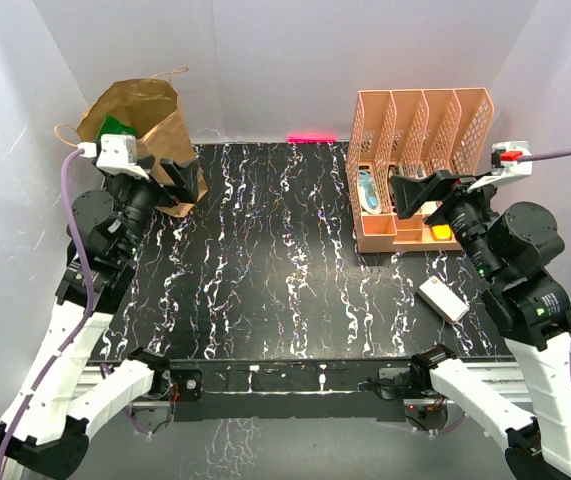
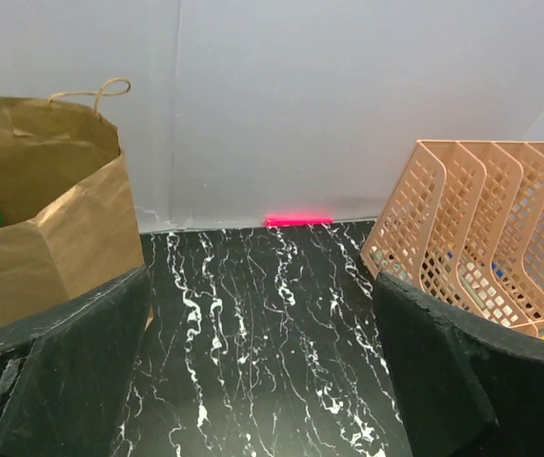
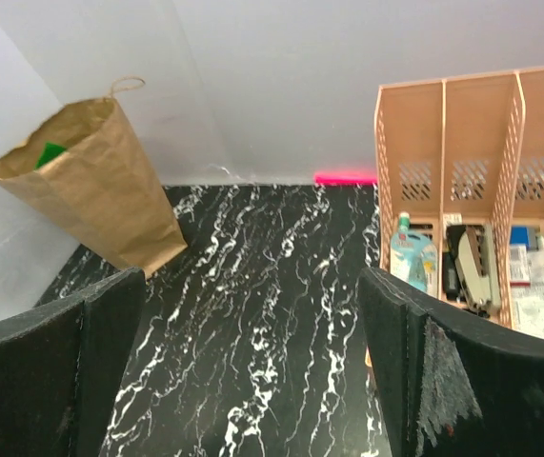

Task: Take the snacks out of the paper bag
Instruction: Move the paper bag to the center of the board.

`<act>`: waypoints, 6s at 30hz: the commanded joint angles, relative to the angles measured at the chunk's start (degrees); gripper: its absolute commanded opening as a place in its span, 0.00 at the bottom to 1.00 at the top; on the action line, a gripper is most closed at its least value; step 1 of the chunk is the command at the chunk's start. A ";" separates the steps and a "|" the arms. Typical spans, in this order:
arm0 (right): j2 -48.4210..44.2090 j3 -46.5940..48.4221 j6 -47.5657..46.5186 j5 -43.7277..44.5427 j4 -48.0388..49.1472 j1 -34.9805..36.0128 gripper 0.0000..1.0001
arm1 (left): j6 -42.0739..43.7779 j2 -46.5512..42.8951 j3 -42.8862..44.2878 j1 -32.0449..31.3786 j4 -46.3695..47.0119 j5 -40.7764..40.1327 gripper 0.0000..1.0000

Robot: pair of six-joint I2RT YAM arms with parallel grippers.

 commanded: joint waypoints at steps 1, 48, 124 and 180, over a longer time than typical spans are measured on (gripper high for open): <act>0.24 -1.70 1.91 3.56 -0.39 -0.62 0.98 | -2.06 0.96 -0.18 1.09 -1.57 -0.64 0.98; -16.59 -16.55 -4.00 2.86 0.65 -2.30 0.98 | -38.37 39.98 43.71 42.03 -38.74 9.99 0.99; -14.76 -19.61 1.70 1.30 5.60 -2.30 0.98 | -53.27 39.36 23.00 45.67 -4.81 38.39 0.00; 42.08 3.07 16.77 -19.73 30.06 17.02 0.98 | -18.70 -2.94 14.25 12.27 -56.18 -11.46 0.00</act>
